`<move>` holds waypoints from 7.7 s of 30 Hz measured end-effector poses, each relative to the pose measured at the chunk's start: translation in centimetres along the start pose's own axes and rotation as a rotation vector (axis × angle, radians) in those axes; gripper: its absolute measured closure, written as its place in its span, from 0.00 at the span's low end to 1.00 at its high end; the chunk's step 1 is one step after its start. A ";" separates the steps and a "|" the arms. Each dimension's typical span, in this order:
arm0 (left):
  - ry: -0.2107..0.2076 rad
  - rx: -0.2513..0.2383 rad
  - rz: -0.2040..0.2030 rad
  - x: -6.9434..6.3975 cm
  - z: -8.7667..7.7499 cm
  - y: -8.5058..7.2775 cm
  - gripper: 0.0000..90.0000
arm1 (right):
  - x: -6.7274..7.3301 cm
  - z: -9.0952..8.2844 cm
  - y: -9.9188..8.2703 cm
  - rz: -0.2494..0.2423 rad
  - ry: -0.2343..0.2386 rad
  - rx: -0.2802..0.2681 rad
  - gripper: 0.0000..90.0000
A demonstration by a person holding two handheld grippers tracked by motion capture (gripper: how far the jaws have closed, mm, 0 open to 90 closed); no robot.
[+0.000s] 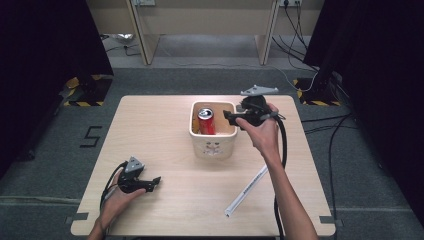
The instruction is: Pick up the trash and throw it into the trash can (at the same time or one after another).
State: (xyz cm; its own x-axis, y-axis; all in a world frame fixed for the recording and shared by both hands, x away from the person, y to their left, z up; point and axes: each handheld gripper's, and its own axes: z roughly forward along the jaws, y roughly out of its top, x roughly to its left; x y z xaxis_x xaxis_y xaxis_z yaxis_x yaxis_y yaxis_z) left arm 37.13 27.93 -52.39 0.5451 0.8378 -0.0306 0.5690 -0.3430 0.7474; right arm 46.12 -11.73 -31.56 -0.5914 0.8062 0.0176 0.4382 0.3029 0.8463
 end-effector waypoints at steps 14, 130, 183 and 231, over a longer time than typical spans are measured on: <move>0.003 0.001 0.000 0.0 0.0 0.0 0.16 | -2.3 -3.9 -8.3 0.038 -0.076 0.056 0.31; 0.007 0.008 0.005 0.0 0.0 0.0 0.16 | -5.1 -4.3 -18.6 0.118 -0.150 0.065 0.88; 0.007 0.006 0.004 0.0 0.0 0.0 0.16 | 0.4 2.6 2.8 -0.036 0.045 -0.100 0.88; 0.004 0.008 0.003 0.0 0.0 0.0 0.16 | -0.2 13.1 3.5 0.080 0.104 -0.045 0.87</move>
State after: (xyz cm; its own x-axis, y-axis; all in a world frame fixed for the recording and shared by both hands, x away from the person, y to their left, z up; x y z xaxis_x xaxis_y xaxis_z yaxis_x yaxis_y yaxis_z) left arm 37.13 27.95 -52.36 0.5448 0.8381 -0.0257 0.5721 -0.3491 0.7422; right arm 56.63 -4.20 -35.54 -0.6235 0.7693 0.1392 0.4572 0.2144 0.8631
